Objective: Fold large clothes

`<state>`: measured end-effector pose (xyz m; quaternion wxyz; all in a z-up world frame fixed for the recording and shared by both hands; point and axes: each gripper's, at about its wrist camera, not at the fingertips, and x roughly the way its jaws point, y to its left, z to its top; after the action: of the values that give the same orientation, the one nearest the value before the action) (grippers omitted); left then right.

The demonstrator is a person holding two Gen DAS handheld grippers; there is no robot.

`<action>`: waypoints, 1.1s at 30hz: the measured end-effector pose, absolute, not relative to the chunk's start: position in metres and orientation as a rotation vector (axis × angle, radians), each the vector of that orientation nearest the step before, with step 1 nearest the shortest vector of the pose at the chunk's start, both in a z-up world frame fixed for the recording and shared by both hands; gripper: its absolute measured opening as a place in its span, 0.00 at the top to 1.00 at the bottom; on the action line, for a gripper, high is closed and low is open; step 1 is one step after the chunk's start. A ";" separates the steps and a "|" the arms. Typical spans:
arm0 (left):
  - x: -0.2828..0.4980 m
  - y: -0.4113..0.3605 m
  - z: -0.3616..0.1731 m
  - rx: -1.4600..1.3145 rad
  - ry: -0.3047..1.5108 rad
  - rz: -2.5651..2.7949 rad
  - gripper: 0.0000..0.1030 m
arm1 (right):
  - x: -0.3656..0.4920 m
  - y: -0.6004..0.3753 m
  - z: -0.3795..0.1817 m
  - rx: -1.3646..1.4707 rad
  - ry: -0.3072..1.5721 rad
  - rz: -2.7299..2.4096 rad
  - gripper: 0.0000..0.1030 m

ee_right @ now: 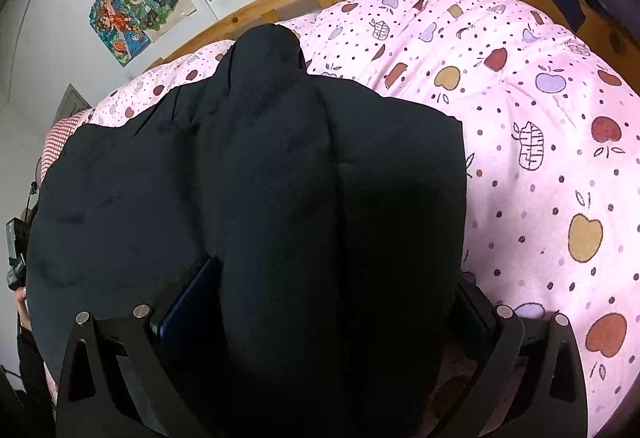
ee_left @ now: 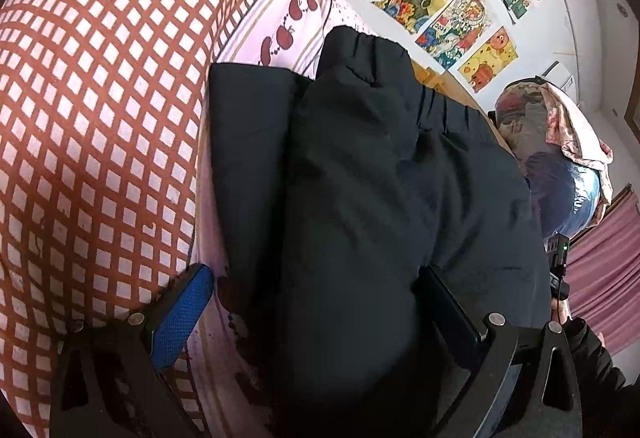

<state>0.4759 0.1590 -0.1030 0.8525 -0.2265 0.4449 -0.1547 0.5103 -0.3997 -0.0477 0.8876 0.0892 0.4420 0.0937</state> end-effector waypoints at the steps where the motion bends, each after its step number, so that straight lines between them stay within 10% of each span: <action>1: 0.477 0.159 -0.103 -0.485 0.945 -0.331 0.00 | 0.511 -0.399 -0.047 0.195 0.927 0.194 0.01; 6: 0.482 0.161 -0.102 -0.559 0.972 -0.378 0.17 | 0.510 -0.387 -0.043 0.162 0.931 0.175 0.07; 20: 0.466 0.127 -0.062 -0.431 0.922 -0.252 0.66 | 0.476 -0.370 -0.034 0.265 0.857 0.178 0.73; 33: 0.425 0.100 0.001 -0.349 0.868 -0.226 0.80 | 0.428 -0.351 0.059 0.194 0.725 0.229 0.84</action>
<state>0.4254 0.1001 0.0008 0.8866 -0.1676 0.4173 -0.1085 0.4279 -0.3507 0.0590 0.9240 0.0945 0.3534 0.1118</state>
